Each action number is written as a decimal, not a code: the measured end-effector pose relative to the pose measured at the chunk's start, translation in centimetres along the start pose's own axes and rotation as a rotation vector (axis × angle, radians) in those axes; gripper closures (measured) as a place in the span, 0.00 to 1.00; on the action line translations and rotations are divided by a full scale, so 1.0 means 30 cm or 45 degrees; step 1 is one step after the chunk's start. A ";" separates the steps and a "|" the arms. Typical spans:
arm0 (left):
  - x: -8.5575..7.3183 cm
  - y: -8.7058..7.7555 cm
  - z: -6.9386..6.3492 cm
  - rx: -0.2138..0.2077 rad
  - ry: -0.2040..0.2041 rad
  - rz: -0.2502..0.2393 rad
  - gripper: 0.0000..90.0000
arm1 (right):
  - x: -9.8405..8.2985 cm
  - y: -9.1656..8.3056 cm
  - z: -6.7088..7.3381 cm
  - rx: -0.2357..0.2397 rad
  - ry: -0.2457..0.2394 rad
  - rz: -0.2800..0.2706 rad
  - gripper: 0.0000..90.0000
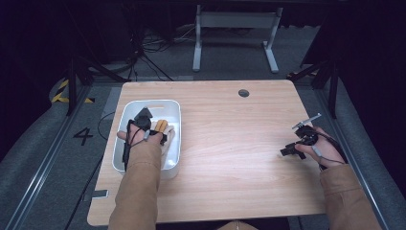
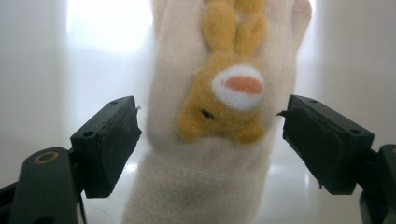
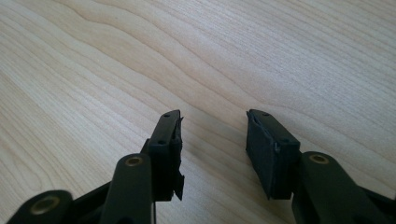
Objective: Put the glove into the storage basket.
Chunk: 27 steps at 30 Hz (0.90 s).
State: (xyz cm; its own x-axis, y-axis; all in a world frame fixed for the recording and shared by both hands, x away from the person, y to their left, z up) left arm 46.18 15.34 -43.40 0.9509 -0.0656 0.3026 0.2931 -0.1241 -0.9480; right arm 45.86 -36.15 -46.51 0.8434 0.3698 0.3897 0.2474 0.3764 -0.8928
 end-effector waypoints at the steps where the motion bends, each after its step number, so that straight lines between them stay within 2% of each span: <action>1: 0.003 -0.009 0.000 0.003 0.004 -0.010 0.21 | 0.001 0.000 0.002 0.002 0.004 0.001 0.63; 4: 0.012 -0.041 -0.002 0.004 0.010 -0.073 0.21 | 0.002 0.001 0.002 0.002 0.001 -0.001 0.62; 7: 0.025 -0.077 -0.006 0.017 0.072 -0.181 0.24 | 0.000 0.000 0.000 -0.003 0.001 -0.004 0.62; 8: 0.027 -0.091 -0.008 0.030 0.092 -0.201 0.25 | 0.000 -0.001 -0.001 -0.005 -0.003 -0.006 0.62; 11: 0.030 -0.126 -0.020 0.020 0.140 -0.272 0.27 | -0.001 -0.004 0.001 -0.004 -0.005 -0.009 0.61; 14: 0.032 -0.149 -0.032 0.010 0.183 -0.299 0.29 | -0.004 -0.004 0.001 -0.008 -0.010 -0.014 0.61; 21: 0.040 -0.198 -0.089 -0.096 0.294 -0.405 0.33 | -0.010 -0.008 -0.003 0.004 -0.017 -0.027 0.59; 25: 0.036 -0.227 -0.153 -0.187 0.405 -0.458 0.34 | -0.012 -0.010 -0.007 0.007 -0.041 -0.047 0.58; 27: 0.029 -0.243 -0.186 -0.225 0.454 -0.459 0.34 | -0.010 -0.014 -0.006 0.021 -0.058 -0.062 0.57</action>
State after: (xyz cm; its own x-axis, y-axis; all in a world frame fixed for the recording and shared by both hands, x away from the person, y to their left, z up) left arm 44.31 10.66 -35.67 0.6914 -0.3164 0.6495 0.5440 -0.3636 -0.7562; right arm 45.58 -36.56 -46.30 0.8079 0.3890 0.4428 0.2796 0.4084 -0.8689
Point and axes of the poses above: each handheld gripper's, and its own axes: y roughly forward along the jaws, x roughly out of its top, z roughly to its left, the point moved 4 cm from there along y, roughly forward along the jaws, and after that the axes turned 7 degrees about y, right-handed, at the moved point
